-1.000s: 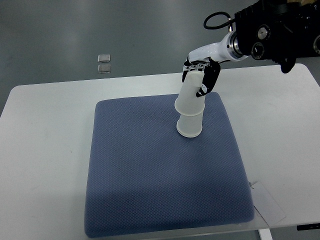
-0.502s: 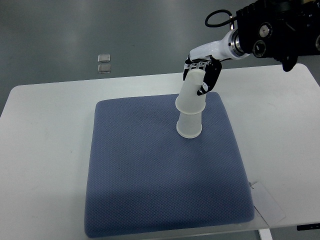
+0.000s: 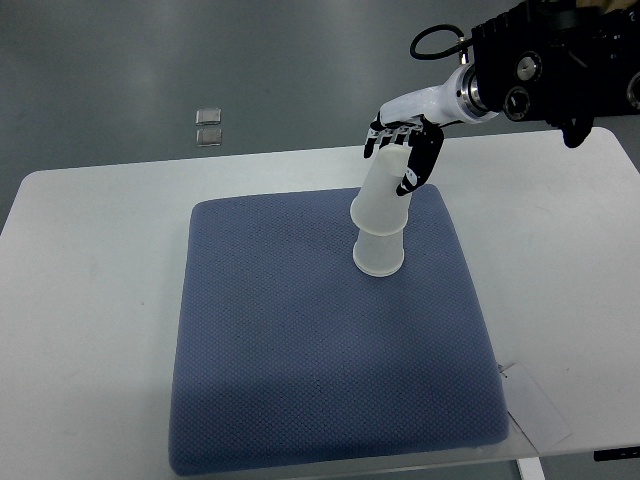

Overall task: Stack paper cups
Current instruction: 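Open the right hand and release the stacked cup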

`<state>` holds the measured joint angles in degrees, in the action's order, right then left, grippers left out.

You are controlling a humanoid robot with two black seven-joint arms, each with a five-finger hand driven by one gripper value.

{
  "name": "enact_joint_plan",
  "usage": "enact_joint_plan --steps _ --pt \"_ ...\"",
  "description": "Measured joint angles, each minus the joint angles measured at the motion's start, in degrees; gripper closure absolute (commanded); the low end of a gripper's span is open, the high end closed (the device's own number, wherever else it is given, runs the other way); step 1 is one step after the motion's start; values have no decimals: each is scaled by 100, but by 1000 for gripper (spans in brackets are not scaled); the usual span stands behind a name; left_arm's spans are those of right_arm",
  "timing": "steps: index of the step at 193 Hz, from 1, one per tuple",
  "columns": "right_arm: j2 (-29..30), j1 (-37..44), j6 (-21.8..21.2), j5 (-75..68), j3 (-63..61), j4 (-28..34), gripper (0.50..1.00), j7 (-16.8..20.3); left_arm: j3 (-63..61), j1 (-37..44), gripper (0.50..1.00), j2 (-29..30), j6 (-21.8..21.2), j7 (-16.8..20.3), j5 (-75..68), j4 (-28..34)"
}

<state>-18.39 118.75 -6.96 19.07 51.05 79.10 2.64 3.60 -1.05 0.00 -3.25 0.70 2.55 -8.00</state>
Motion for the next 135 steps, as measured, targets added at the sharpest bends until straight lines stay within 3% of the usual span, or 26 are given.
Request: enact_joint_plan --steps 98,135 --pt "-48 12 15 -7 -26 -2 605 0 0 0 500 0 0 -1 0 0" --pt "-113 -289 428 -466 -321 -353 605 -13 0 0 500 0 0 -1 0 0"
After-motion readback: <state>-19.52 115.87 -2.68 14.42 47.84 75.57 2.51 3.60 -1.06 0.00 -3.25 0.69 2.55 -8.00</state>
